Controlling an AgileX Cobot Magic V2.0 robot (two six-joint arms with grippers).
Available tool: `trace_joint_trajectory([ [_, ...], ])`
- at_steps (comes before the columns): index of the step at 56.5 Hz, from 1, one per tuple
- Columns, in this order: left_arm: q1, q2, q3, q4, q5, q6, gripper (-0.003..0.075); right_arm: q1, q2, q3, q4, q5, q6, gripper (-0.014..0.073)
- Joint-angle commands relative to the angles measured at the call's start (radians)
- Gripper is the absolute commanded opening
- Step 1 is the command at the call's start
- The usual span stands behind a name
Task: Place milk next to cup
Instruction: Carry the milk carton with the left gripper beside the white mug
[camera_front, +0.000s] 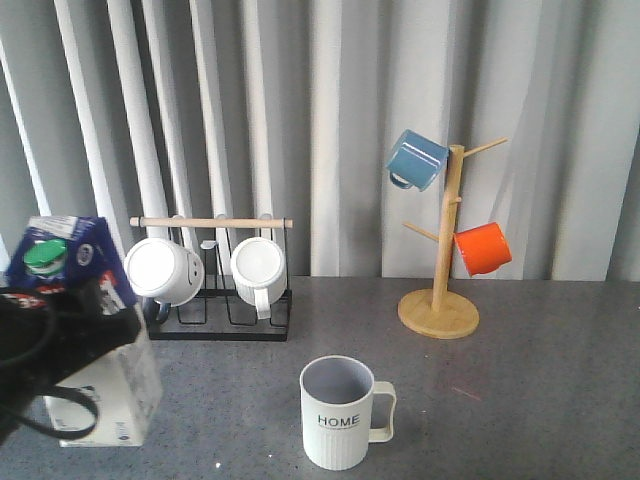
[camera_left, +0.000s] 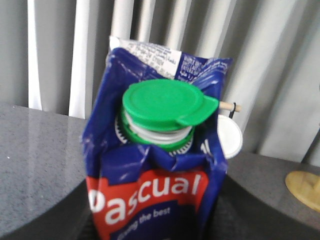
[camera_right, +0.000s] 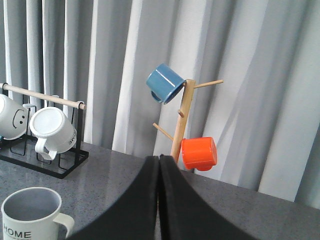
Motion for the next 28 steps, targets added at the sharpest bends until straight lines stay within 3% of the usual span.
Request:
trace_joint_trajectory([
  [1,-0.073,0.072,-0.092,0.024,-0.043,0.012,-0.0006,-0.008,-0.002,-0.026,-0.004,-0.069,-0.001,-0.0008],
  [15,-0.145,0.303,-0.249,0.025,-0.076,0.009,-0.0006,-0.008,-0.002,-0.026,-0.004,-0.068,-0.001,-0.0008],
  [28,-0.148,0.439,-0.319,0.063,-0.098,-0.019,-0.0006,-0.008,-0.002,-0.026,-0.004,-0.068,-0.001,-0.0008],
])
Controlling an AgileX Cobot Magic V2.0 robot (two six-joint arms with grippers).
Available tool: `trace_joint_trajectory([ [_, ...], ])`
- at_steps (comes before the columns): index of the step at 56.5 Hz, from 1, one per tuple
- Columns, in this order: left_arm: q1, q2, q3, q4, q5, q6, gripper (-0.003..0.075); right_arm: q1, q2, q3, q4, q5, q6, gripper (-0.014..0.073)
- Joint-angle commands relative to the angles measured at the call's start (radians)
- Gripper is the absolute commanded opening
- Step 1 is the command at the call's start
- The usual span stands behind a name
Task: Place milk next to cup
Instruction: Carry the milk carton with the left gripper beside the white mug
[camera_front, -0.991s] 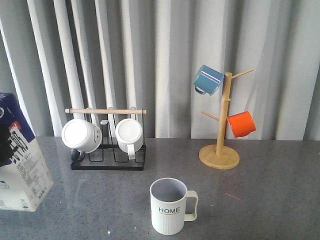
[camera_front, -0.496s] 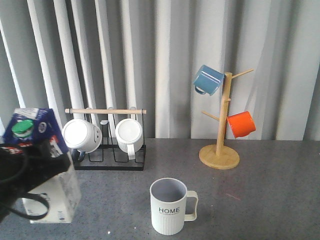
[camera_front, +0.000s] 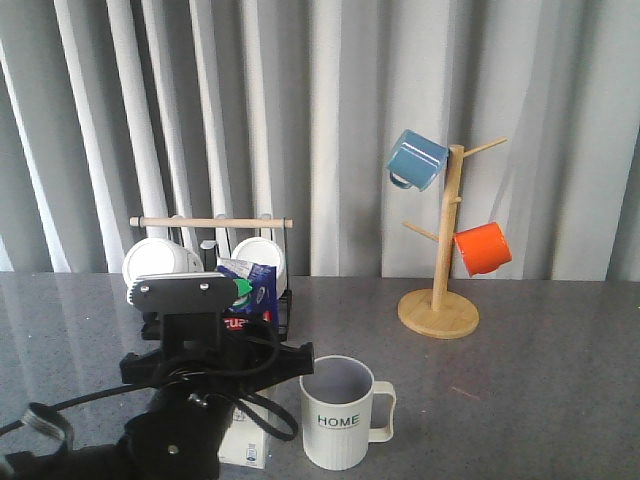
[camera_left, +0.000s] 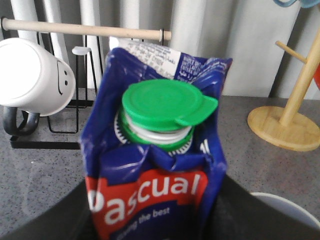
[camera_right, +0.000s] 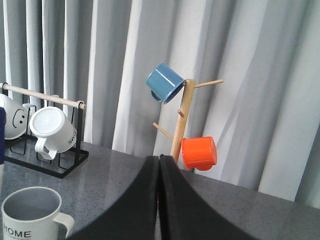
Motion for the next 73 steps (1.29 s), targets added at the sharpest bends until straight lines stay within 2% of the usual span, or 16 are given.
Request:
trace_joint_trajectory([
  [1,-0.004,0.005,-0.052,0.074,-0.057,-0.024,-0.0006,-0.008,-0.002,-0.026,-0.004,-0.069,-0.001,-0.0008],
  [13,-0.002,0.048,-0.051,0.109,-0.122,-0.196,-0.0006,-0.008,-0.002,-0.026,-0.004,-0.068,-0.001,-0.0008],
  [21,-0.002,0.052,-0.051,0.118,-0.156,-0.253,-0.0006,-0.008,-0.002,-0.026,-0.004,-0.069,-0.001,-0.0008],
  [73,-0.001,0.112,-0.05,0.135,-0.145,-0.259,-0.0006,-0.008,-0.002,-0.026,-0.004,-0.07,-0.001,-0.0008],
])
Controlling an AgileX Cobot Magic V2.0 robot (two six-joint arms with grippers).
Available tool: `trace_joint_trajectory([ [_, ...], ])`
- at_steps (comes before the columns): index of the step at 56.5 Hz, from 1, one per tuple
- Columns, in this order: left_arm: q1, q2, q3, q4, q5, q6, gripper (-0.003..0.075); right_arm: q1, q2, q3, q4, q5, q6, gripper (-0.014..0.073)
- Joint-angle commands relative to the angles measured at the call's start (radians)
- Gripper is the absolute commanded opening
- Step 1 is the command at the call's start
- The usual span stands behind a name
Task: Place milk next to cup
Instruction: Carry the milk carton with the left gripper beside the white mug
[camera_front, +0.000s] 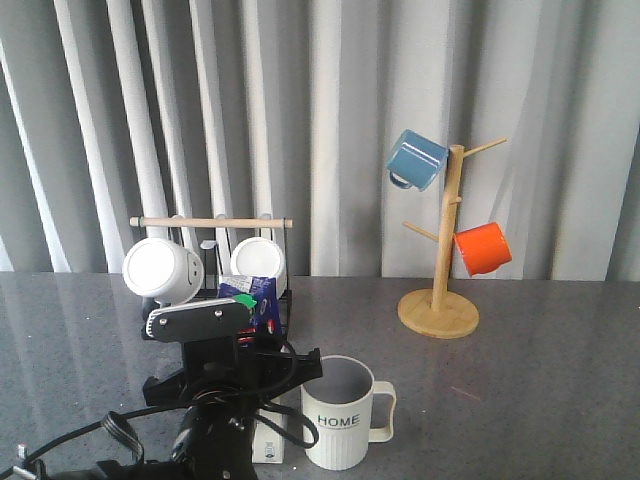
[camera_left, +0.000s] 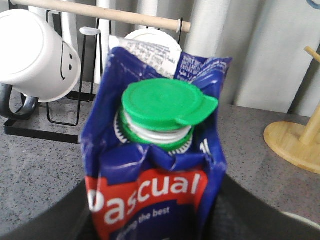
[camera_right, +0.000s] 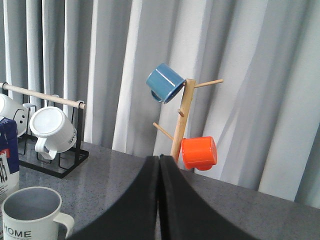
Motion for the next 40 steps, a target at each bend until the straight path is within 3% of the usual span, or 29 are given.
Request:
trace_joint_trajectory([
  [1,-0.001,-0.04,-0.023,0.026,-0.023,-0.009,-0.0006,-0.008,-0.002,-0.026,-0.004,-0.071,-0.001,-0.0008],
  [32,0.0,-0.041,-0.023,0.025,-0.012,-0.006,-0.0002,-0.008,-0.002,-0.026,-0.004,-0.071,-0.001,-0.0008],
  [40,-0.002,-0.042,-0.023,0.025,-0.011,-0.006,0.005,-0.008,-0.002,-0.026,-0.004,-0.071,-0.001,-0.0008],
])
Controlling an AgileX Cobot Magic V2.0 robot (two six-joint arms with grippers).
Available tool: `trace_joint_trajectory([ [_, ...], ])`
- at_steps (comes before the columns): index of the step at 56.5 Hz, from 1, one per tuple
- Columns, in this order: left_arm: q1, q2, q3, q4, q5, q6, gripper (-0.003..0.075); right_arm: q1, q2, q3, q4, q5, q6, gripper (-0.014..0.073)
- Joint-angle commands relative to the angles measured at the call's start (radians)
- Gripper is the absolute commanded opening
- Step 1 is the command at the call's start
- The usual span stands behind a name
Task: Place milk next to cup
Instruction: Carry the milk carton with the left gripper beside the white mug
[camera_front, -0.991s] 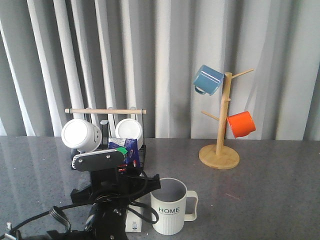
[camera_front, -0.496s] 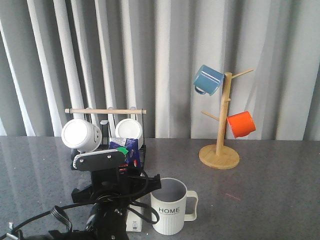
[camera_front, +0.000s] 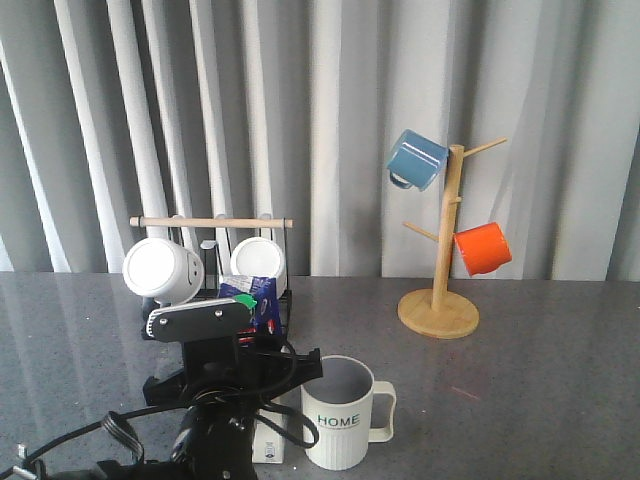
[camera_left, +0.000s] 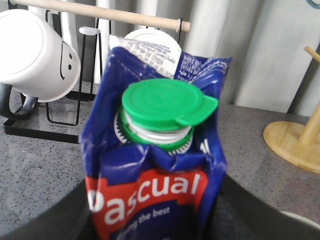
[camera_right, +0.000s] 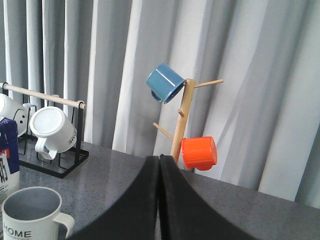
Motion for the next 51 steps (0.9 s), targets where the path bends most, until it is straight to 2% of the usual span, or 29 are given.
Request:
trace_joint_trajectory([
  [1,-0.002,-0.042,-0.023,0.024,-0.012,-0.006,0.0062,-0.008,-0.002,-0.026,-0.004,-0.071,-0.001,-0.0008],
  [7,-0.002,-0.045,-0.023,0.024,-0.012,-0.006,0.0198,-0.008,-0.002,-0.026,-0.004,-0.071,-0.001,-0.0008],
  [16,-0.002,-0.045,-0.023,-0.011,-0.02,0.005,0.0525,-0.008,-0.002,-0.026,-0.004,-0.07,-0.001,-0.0008],
  [19,-0.002,-0.045,-0.023,-0.029,-0.026,0.026,0.0656,-0.008,-0.002,-0.026,-0.004,-0.07,-0.001,-0.0008],
  [22,-0.002,-0.045,-0.023,-0.031,-0.027,0.039,0.0736,-0.008,-0.002,-0.026,-0.004,-0.07,-0.001,-0.0008],
  [42,-0.004,-0.187,-0.023,-0.027,-0.002,0.078,0.0703,-0.008,-0.002,-0.026,-0.004,-0.07,-0.001,-0.0008],
  [51,-0.004,-0.348,-0.023,-0.027,0.073,0.078,0.0638,-0.008,-0.002,-0.026,-0.004,-0.07,-0.001,-0.0008],
])
